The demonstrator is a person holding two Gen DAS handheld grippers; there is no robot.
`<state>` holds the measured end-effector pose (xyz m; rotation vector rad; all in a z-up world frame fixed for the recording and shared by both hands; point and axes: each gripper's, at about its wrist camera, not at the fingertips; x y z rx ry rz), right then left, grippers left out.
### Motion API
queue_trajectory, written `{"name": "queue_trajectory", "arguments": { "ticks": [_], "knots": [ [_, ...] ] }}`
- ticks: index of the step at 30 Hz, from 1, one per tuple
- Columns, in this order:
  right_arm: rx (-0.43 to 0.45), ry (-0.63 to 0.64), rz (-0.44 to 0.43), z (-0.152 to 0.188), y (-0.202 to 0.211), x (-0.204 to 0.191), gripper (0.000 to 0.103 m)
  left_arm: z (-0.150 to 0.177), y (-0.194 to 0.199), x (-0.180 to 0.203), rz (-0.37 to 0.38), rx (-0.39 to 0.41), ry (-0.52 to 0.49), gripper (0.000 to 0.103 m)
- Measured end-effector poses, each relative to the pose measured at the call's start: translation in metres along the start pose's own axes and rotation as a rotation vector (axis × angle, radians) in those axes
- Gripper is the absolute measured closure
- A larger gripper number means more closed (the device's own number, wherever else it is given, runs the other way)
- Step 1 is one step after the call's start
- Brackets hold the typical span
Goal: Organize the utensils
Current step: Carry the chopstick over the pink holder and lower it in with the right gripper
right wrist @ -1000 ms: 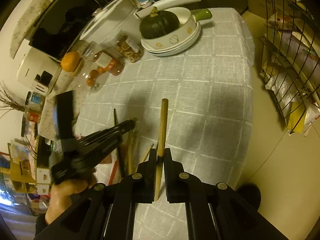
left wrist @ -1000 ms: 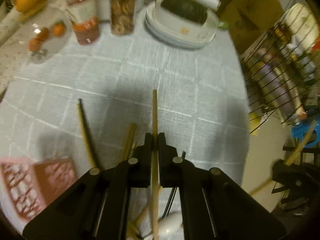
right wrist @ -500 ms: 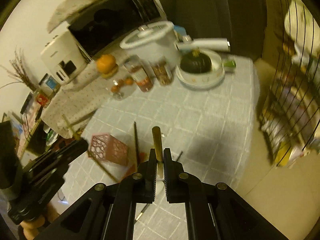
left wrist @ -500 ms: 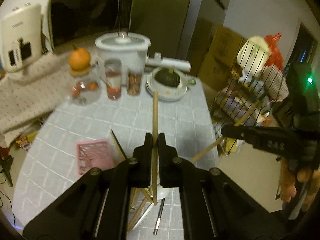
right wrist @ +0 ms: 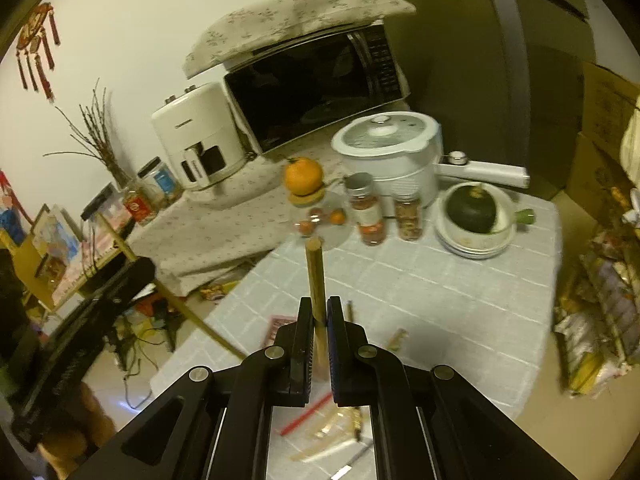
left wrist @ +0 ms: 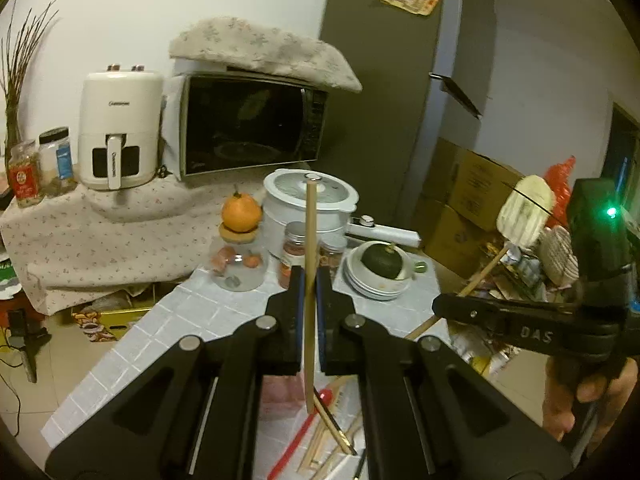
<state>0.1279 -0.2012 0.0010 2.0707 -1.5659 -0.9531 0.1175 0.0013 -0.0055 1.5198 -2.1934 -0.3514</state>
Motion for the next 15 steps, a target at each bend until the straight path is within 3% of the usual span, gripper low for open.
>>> {"name": "queue_trajectory", "arguments": {
  "ticks": [8,15],
  "knots": [
    [-0.047,0.026,-0.005,-0.006,-0.049,-0.022,0.097,0.013,-0.026,-0.013,-0.061,0.017,-0.046,0.097],
    [-0.162,0.021,0.016,0.002,-0.095,-0.015,0.096,0.023,-0.059,-0.032,-0.081,-0.083,-0.003,0.097]
  ]
}}
Point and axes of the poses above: each gripper's, at about its wrist camera, not at the fingertips, and y roughly against the way its jaws point, x to its right, z to its underside, and after that the axes turned 2 degrees about y, right-handed
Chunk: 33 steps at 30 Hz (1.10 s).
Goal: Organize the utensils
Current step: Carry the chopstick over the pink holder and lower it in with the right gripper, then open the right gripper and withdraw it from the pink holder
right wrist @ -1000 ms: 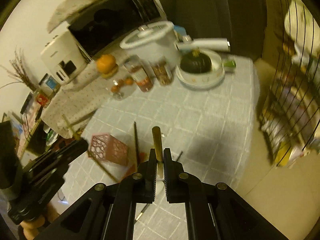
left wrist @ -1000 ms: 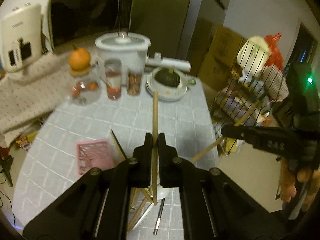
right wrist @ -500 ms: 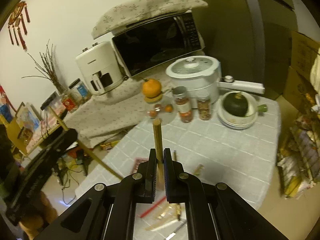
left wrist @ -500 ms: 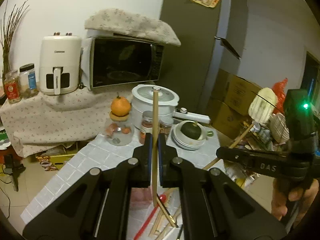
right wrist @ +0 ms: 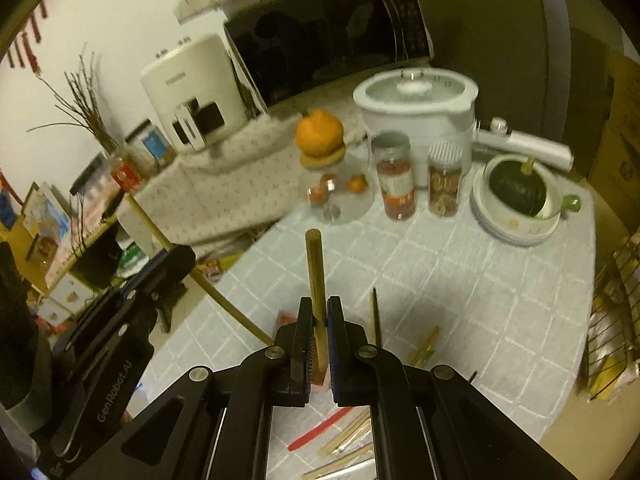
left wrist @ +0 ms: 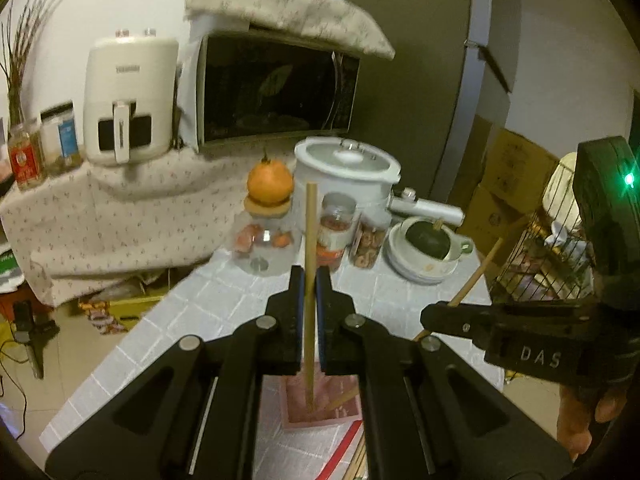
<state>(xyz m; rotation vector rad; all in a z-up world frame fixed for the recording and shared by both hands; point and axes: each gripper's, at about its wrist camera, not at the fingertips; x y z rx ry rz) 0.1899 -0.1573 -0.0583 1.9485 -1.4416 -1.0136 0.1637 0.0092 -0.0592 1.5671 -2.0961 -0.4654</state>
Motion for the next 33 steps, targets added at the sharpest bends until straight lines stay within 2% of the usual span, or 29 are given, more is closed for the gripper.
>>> {"name": "queue_trajectory", "arguments": {
  "ticks": [5,13,19,20,22,24,27,30,32,33],
  "knots": [
    [-0.072,-0.015,0.008,0.001,-0.029,0.005,0.096,0.007,-0.021,-0.008,-0.006,-0.081,0.022,0.097],
    [-0.128,-0.025,0.015,-0.002,-0.055,0.003,0.096,0.011,-0.047,-0.015,-0.011,-0.173,0.038,0.097],
    [-0.126,-0.055,0.010,-0.007,-0.061,0.005,0.095,0.011,-0.053,-0.021,-0.021,-0.171,0.072,0.095],
    [-0.125,-0.062,0.007,-0.008,-0.062,0.005,0.095,0.011,-0.053,-0.021,-0.018,-0.171,0.078,0.093],
    [-0.124,-0.072,-0.008,-0.008,-0.063,0.007,0.082,0.010,-0.053,-0.022,-0.016,-0.174,0.090,0.072],
    [-0.117,-0.078,-0.013,-0.007,-0.060,0.007,0.072,0.009,-0.051,-0.022,-0.017,-0.170,0.095,0.065],
    [-0.102,-0.086,-0.014,-0.007,-0.053,0.009,0.064,0.008,-0.047,-0.024,-0.009,-0.172,0.108,0.064],
    [-0.085,-0.095,-0.024,-0.007,-0.042,0.011,0.061,0.006,-0.041,-0.026,-0.004,-0.172,0.127,0.062],
    [-0.075,-0.096,-0.029,-0.006,-0.033,0.013,0.060,0.006,-0.034,-0.026,-0.010,-0.173,0.125,0.057],
    [-0.069,-0.095,-0.030,-0.005,-0.027,0.013,0.059,0.006,-0.031,-0.026,-0.016,-0.172,0.123,0.051]
  ]
}}
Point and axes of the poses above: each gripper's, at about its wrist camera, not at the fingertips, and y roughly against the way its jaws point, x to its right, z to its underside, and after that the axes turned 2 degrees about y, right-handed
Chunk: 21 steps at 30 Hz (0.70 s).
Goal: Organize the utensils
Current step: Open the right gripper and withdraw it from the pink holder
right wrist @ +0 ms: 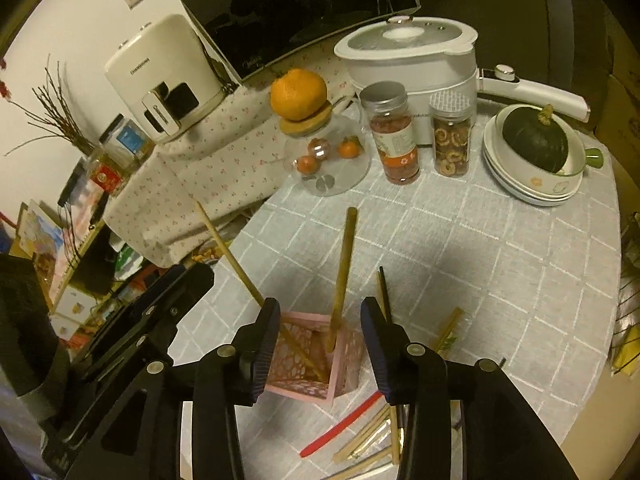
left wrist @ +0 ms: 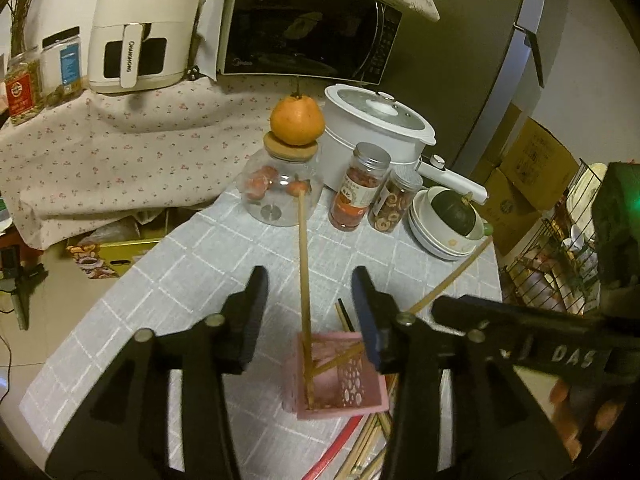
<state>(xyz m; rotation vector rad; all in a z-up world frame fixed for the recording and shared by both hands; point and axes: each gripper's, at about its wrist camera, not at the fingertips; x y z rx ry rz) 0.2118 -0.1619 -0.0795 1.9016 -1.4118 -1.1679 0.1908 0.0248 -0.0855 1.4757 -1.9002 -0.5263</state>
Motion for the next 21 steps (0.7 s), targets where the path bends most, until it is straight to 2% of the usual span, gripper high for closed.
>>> {"name": "queue_trajectory", "arguments": {
  "ticks": [1,5,7,9,13,18,21],
  "knots": [
    [0.005,0.003,-0.002,0.001,0.006,0.001,0.057,0.002,0.005,0.000,-0.008,0.004,-0.002,0.045],
    [0.018,0.017,0.006,0.010,0.030,0.008,0.047,0.010,0.018,-0.002,-0.019,-0.011,-0.010,0.033],
    [0.013,0.026,0.016,0.016,0.038,0.013,0.044,0.015,0.025,-0.002,-0.029,-0.029,-0.007,0.024],
    [0.006,0.034,0.029,0.022,0.043,0.017,0.043,0.018,0.029,-0.002,-0.032,-0.049,0.006,0.020],
    [-0.025,0.052,0.077,0.037,0.047,0.030,0.036,0.030,0.031,0.001,-0.032,-0.132,0.011,0.017],
    [-0.091,0.052,0.130,0.053,0.036,0.049,0.035,0.057,0.029,0.003,-0.067,-0.246,-0.011,0.016],
    [-0.145,0.049,0.165,0.066,0.021,0.062,0.035,0.070,0.026,-0.003,-0.073,-0.281,0.017,0.016]
  ]
}}
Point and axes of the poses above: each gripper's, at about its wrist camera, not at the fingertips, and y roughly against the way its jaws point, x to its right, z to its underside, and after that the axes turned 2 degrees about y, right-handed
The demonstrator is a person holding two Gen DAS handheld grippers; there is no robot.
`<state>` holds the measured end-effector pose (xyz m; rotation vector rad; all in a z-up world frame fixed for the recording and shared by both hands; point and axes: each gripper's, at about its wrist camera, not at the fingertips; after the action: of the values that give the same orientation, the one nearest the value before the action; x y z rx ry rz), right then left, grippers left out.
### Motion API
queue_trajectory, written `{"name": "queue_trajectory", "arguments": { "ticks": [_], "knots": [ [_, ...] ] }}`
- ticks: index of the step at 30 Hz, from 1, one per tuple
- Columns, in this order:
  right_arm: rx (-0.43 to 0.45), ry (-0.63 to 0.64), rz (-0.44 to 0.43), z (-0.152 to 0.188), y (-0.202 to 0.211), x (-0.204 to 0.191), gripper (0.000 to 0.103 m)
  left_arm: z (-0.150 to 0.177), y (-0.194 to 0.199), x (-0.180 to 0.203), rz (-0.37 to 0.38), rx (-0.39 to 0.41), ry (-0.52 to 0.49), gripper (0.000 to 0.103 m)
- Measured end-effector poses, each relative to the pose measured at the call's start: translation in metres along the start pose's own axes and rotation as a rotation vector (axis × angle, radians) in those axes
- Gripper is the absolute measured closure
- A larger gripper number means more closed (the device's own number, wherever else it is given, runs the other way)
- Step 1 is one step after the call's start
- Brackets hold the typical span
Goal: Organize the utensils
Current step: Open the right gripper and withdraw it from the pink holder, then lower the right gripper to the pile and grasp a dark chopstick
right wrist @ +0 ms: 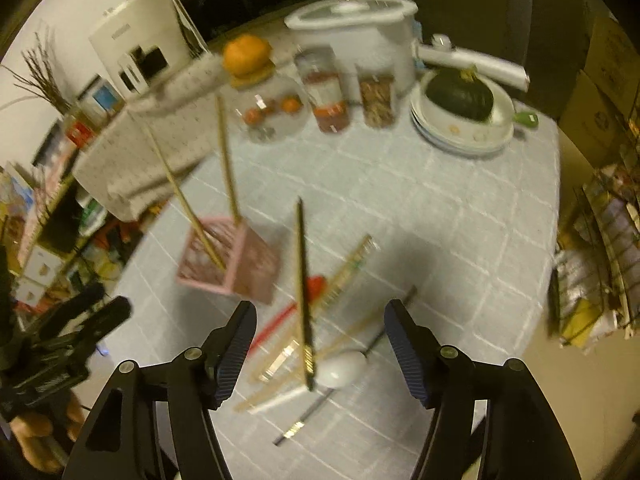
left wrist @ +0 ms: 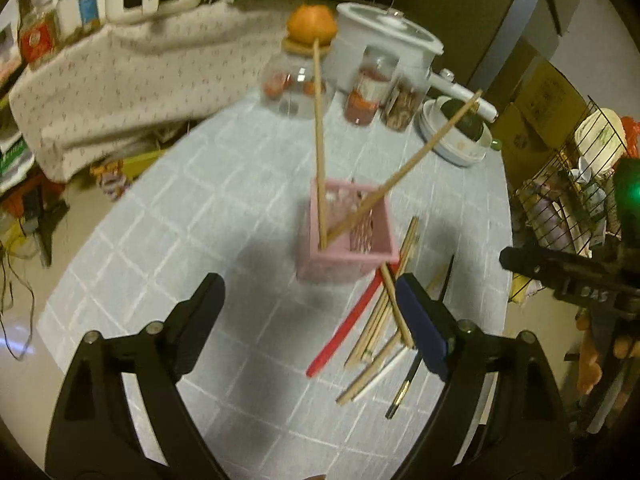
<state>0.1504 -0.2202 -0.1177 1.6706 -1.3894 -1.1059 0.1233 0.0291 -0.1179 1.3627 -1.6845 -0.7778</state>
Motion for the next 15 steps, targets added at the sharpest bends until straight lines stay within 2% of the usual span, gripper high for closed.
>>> {"name": "queue_trajectory", "arguments": {
  "ticks": [3,8,12,15],
  "knots": [
    [-0.084,0.011,0.051,0.013,-0.025,0.008,0.035,0.008,-0.009,-0.004,-0.002,-0.050,0.023,0.016],
    [-0.149,0.029,0.095,0.020,-0.048,0.020,0.035,0.016,-0.019,-0.005,-0.014,-0.087,0.029,0.016],
    [-0.178,-0.075,0.075,0.019,-0.065,0.042,0.035,0.020,-0.026,-0.004,0.016,-0.108,0.063,0.016],
    [-0.208,-0.119,0.083,0.019,-0.083,0.055,0.037,0.023,-0.030,0.000,0.020,-0.122,0.053,0.016]
  ]
}}
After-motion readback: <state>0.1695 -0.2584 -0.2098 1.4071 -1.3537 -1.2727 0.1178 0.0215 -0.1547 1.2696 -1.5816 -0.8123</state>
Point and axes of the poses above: each gripper's, at about its wrist camera, not at the fingertips, and y roughly against the way its jaws point, x to its right, z to its underside, and after that the axes turned 2 degrees about y, right-handed
